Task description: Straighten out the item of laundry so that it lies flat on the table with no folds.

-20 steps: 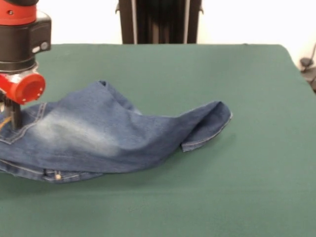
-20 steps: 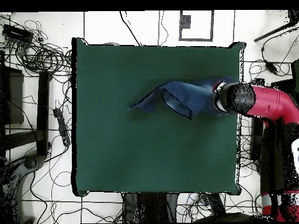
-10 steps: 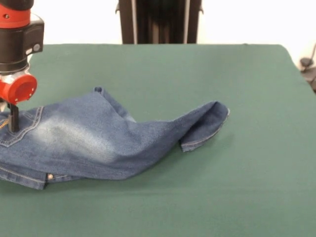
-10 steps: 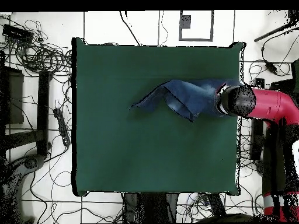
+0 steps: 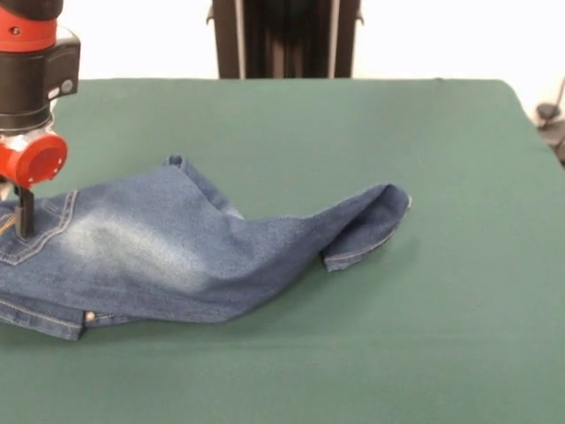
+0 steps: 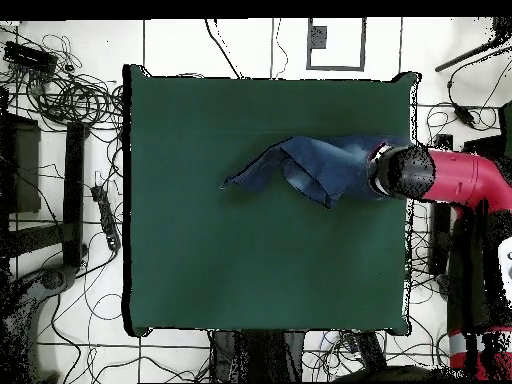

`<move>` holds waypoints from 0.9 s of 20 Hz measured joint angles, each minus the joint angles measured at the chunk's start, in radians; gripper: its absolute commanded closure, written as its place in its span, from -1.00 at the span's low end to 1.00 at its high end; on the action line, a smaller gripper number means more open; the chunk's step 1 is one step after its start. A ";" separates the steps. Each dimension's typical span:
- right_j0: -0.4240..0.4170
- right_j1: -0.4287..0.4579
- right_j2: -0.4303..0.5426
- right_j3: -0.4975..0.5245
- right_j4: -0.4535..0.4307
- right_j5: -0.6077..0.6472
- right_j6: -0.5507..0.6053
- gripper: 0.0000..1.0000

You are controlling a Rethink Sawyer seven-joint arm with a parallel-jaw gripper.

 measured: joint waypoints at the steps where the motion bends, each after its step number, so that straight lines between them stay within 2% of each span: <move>1: 0.003 0.000 0.000 -0.001 0.002 0.002 0.000 -1.00; 6: 0.042 -0.005 -0.005 -0.008 0.016 0.031 0.000 -1.00; 18: 0.141 -0.010 -0.007 -0.009 0.130 0.128 0.000 -1.00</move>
